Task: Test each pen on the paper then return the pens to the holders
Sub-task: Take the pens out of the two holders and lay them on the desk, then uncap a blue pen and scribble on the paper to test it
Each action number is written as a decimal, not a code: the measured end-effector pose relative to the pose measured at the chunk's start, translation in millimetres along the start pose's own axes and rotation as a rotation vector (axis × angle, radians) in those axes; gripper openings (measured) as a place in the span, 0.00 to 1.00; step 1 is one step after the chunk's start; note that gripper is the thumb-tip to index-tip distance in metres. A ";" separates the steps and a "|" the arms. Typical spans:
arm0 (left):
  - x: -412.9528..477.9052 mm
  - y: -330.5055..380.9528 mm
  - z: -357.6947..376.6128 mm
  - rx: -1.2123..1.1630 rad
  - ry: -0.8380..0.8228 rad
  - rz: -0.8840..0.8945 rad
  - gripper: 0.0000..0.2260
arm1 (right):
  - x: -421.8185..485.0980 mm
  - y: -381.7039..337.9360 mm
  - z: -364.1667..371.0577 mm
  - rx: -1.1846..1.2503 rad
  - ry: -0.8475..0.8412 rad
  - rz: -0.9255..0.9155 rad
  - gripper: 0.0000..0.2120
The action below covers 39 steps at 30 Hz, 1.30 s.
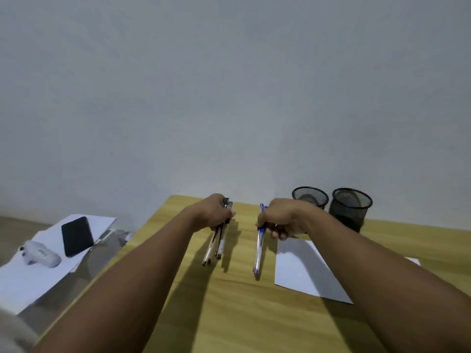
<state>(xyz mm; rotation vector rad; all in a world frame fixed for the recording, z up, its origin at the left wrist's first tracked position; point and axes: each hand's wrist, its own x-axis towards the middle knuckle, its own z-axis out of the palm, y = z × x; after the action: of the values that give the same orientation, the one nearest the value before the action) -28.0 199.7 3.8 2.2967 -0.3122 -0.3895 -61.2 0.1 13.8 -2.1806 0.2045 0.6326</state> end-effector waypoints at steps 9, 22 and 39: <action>19.7 -32.8 28.1 0.322 0.079 -0.054 0.26 | 34.8 16.3 40.8 -0.021 0.003 0.123 0.07; 13.1 -38.3 50.7 0.478 0.238 -0.025 0.24 | 34.0 27.3 51.1 -0.029 0.164 0.029 0.11; 4.0 10.9 75.9 0.531 0.390 0.580 0.09 | -31.4 41.6 -34.9 0.165 -0.060 -0.147 0.03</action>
<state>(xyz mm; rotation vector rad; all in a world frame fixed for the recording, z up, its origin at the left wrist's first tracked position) -53.5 141.1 -38.8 2.5662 -0.9325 0.4836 -89.9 -55.4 19.5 -1.9941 0.0618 0.5769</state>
